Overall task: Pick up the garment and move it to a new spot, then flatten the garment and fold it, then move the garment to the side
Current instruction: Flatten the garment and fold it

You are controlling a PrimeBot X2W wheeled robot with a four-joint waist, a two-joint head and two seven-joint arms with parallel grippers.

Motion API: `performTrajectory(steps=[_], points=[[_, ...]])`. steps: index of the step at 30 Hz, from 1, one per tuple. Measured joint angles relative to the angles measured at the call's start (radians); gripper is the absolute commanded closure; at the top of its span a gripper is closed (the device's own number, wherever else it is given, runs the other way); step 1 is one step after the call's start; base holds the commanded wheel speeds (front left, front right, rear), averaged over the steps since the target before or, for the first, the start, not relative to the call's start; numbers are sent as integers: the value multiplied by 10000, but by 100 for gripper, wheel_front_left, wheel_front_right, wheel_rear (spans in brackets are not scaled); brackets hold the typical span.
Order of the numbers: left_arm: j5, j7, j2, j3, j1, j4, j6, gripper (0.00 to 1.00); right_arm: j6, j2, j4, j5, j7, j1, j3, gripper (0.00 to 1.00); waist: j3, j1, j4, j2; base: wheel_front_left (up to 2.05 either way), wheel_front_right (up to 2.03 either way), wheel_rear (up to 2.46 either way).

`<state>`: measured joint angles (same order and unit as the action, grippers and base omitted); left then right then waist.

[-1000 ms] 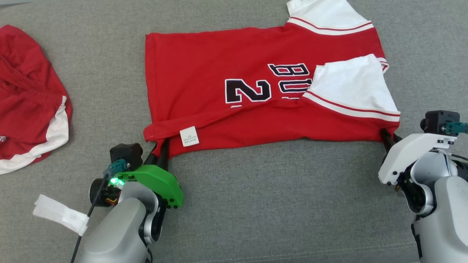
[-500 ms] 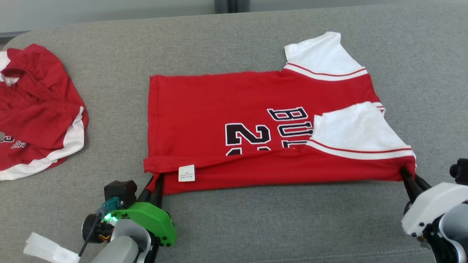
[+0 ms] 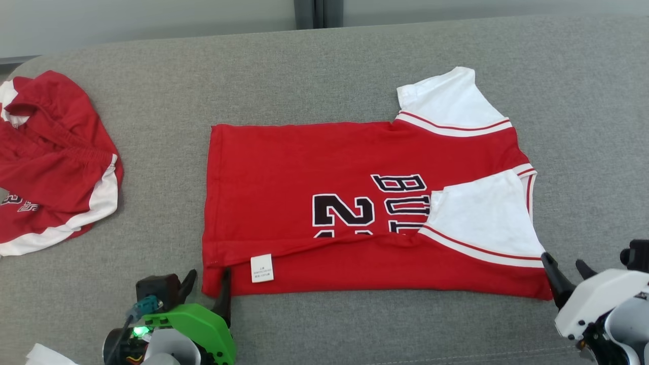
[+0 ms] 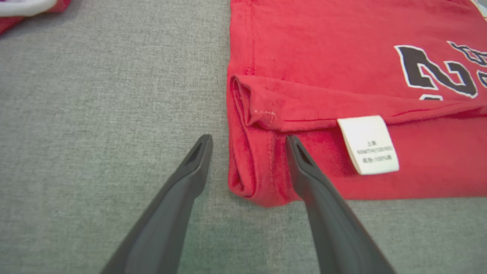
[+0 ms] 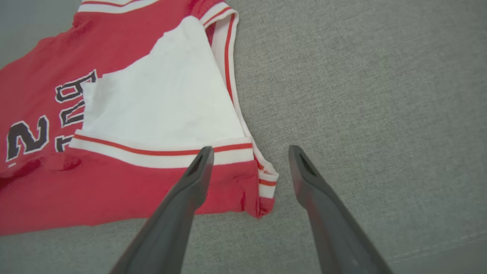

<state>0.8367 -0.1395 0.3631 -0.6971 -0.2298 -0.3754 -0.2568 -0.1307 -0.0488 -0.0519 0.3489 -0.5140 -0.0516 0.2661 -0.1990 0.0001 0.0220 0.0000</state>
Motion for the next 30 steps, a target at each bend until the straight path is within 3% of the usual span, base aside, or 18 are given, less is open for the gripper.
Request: performTrajectory(steps=[5, 11, 19, 30], points=[[253, 449, 405, 288, -107, 502, -88, 0, 0, -136, -508, -357, -706, 944, -217, 0, 35, 0, -23, 0, 0, 0, 0], [401, 2025, 917, 514, -1779, 1045, -173, 0, 2, -1076, -552, -428, -2111, 3036, -780, 0, -237, 0, -22, 0, 0, 0, 0], [516, 3381, 443, 556, -4479, 222, 88, 0, 2, -1643, 995, -414, -2765, 6085, -1647, 0, -1061, 0, -32, 0, 0, 0, 0], [318, 4472, -36, 138, -6831, -2249, 637, 0, 2, -1908, 3568, -345, -2495, 9173, -2901, 0, -2427, 1, -272, 0, 0, 0, 0]])
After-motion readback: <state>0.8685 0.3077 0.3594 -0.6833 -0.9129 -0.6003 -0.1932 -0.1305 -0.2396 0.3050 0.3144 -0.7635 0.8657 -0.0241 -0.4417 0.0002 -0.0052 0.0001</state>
